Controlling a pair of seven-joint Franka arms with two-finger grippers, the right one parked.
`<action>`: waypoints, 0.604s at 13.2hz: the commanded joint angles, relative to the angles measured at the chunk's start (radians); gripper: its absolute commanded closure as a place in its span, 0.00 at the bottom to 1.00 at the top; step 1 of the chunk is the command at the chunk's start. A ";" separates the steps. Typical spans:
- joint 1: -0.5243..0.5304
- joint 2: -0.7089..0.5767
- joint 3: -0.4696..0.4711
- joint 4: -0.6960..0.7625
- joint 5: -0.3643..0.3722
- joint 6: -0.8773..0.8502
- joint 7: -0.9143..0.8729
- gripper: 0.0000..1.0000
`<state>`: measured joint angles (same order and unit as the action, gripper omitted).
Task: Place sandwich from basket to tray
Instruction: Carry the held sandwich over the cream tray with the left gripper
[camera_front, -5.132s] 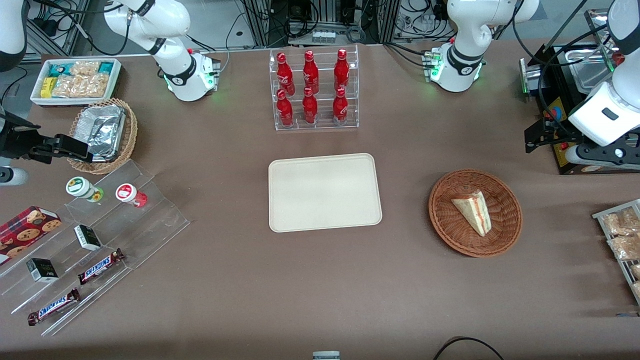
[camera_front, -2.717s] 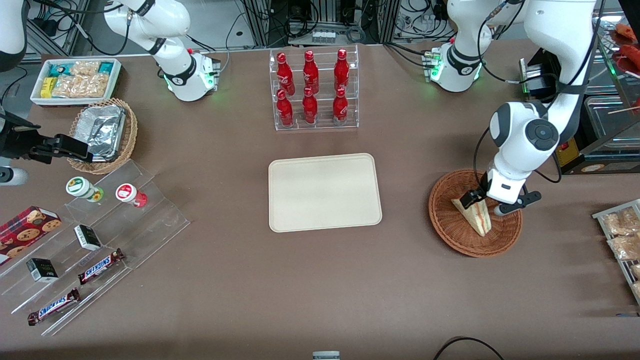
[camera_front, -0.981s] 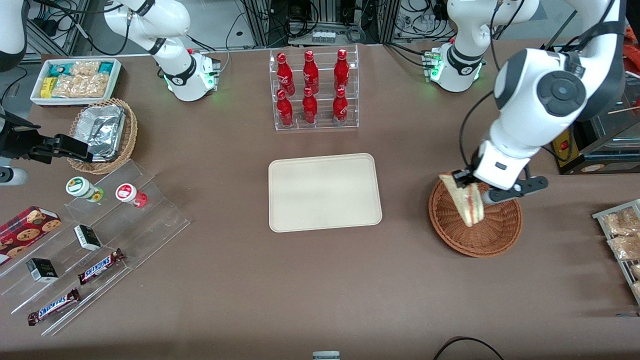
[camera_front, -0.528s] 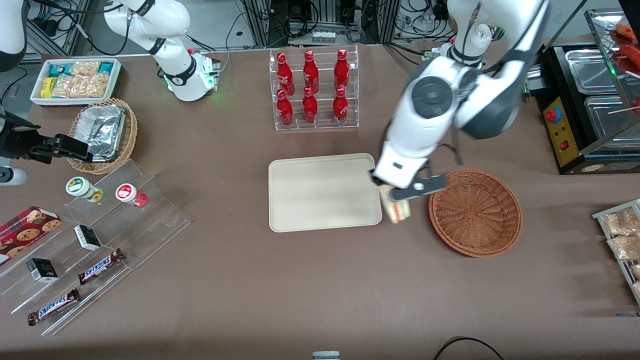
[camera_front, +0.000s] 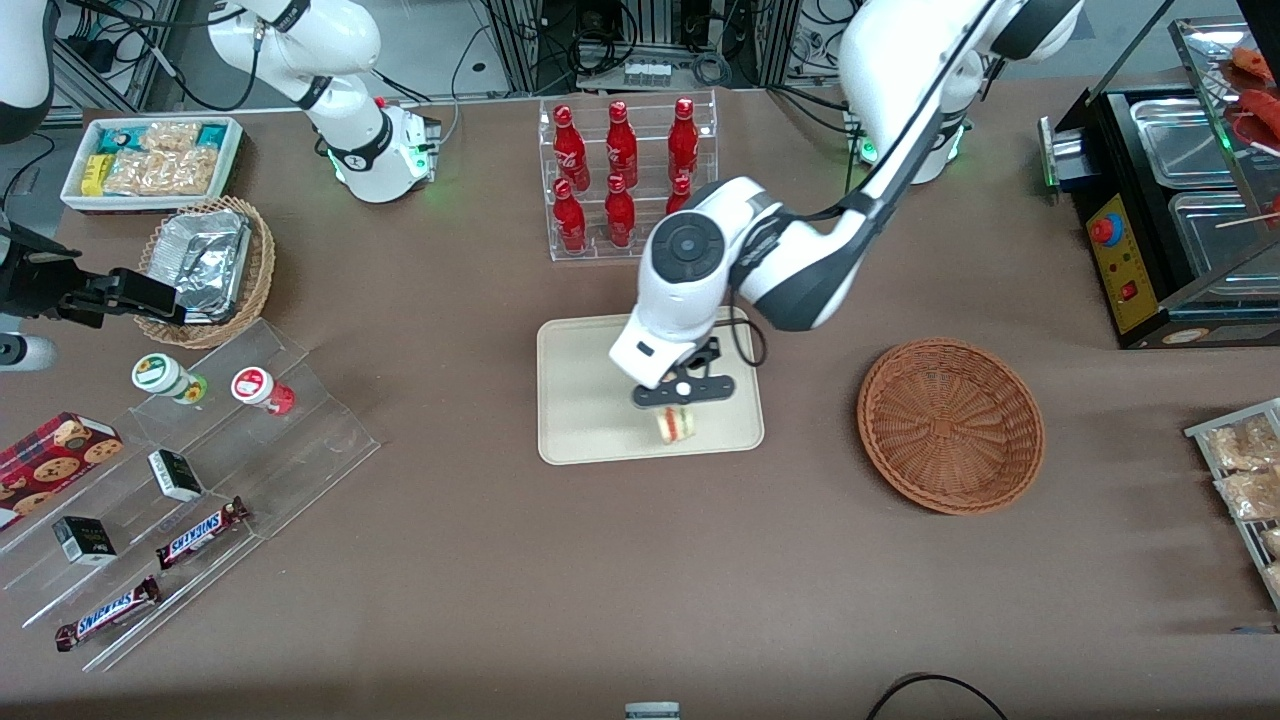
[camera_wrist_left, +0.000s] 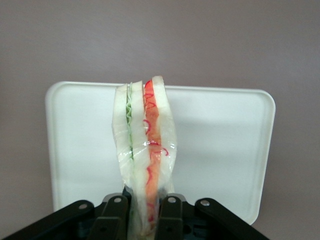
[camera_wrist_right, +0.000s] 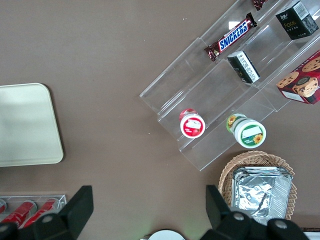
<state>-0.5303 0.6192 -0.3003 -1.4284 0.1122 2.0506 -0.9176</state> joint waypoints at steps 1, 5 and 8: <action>-0.060 0.054 0.010 0.039 0.038 0.025 -0.010 1.00; -0.079 0.089 0.010 -0.032 0.119 0.095 -0.009 1.00; -0.080 0.100 0.009 -0.064 0.130 0.108 -0.012 1.00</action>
<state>-0.6015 0.7253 -0.2983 -1.4701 0.2187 2.1425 -0.9178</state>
